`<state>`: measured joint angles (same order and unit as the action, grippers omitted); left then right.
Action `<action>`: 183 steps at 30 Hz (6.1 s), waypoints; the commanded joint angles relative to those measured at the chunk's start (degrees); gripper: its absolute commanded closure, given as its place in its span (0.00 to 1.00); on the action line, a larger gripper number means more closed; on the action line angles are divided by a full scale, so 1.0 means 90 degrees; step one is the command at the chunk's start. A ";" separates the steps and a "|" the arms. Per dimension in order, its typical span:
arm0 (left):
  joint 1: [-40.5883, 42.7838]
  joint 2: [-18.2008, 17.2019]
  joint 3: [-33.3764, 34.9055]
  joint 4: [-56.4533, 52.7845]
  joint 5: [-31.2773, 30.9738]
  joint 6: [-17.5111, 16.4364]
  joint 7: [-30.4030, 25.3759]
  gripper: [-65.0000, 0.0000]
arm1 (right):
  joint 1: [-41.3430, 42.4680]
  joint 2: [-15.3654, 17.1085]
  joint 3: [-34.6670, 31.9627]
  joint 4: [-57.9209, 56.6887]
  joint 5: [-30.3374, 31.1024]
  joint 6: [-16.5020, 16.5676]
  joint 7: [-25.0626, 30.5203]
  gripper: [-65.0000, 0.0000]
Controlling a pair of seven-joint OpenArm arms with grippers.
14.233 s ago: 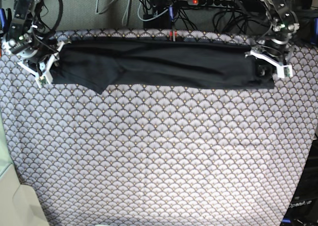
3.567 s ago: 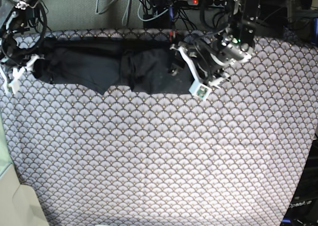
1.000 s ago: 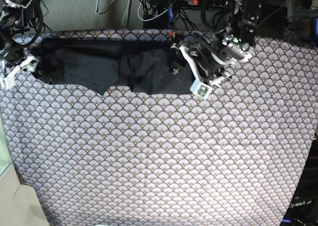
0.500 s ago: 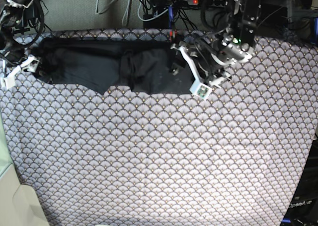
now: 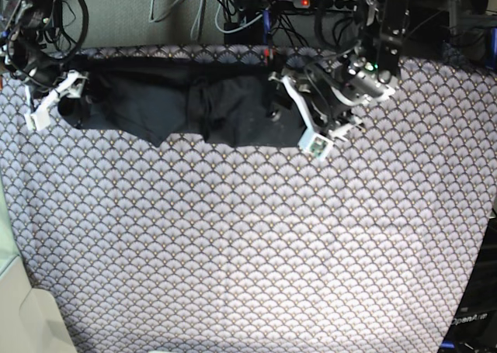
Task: Fold the T-shirt properly
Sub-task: 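Push the strip end with the right gripper toward the left gripper, then fold the strip end inward with the right gripper toward the middle, then press the folded bundle together with both grippers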
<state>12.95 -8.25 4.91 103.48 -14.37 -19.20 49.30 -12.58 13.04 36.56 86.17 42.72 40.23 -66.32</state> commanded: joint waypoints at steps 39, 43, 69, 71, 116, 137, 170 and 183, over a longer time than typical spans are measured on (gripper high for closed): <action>-0.0145 0.0043 -0.0023 0.0844 -0.0118 -0.0011 -0.0130 0.31 | 0.0055 -0.0467 -0.0706 0.2533 0.0054 -0.0025 -0.1251 1.00; -0.0135 0.0052 -0.0286 0.0873 -0.0127 -0.0050 -0.0130 0.31 | 0.0064 -0.0643 -0.1107 0.2611 0.0054 -0.0025 -0.1388 1.00; 0.0119 -0.0075 -0.2787 0.0014 -0.0069 -0.0089 -0.0169 0.31 | 0.0787 -0.1454 -0.3324 0.2640 0.0640 -0.0025 -0.1519 1.00; 0.0119 -0.0114 -0.2748 -0.0065 -0.0098 -0.0089 -0.0169 0.31 | 0.0904 -0.1454 -0.3334 0.2640 0.0992 -0.0025 -0.1519 1.00; 0.0236 -0.0114 -0.2523 0.0004 -0.0118 -0.0089 -0.0178 0.31 | 0.1559 -0.1532 -0.5532 0.1957 0.1861 -0.0025 -0.0899 1.00; 0.0324 -0.0114 -0.2533 0.0004 -0.0118 -0.0089 -0.0178 0.31 | 0.2067 -0.1307 -0.6069 0.1009 0.1861 -0.0025 -0.0479 0.99; 0.0998 -0.0407 -0.3988 0.0434 -0.0059 -0.1183 -0.0100 0.31 | 0.2399 -0.0565 -0.5678 0.0667 0.1891 -0.0025 -0.0430 0.66; 0.1877 -0.0417 -0.3959 0.1147 -0.0030 -0.2311 -0.0100 0.83 | 0.2301 0.0080 -0.5385 0.1009 0.1881 -0.0025 -0.0264 1.00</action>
<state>30.06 -11.42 -30.48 112.88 -13.93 -40.12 49.67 6.92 13.61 -12.19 94.08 57.47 40.01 -70.11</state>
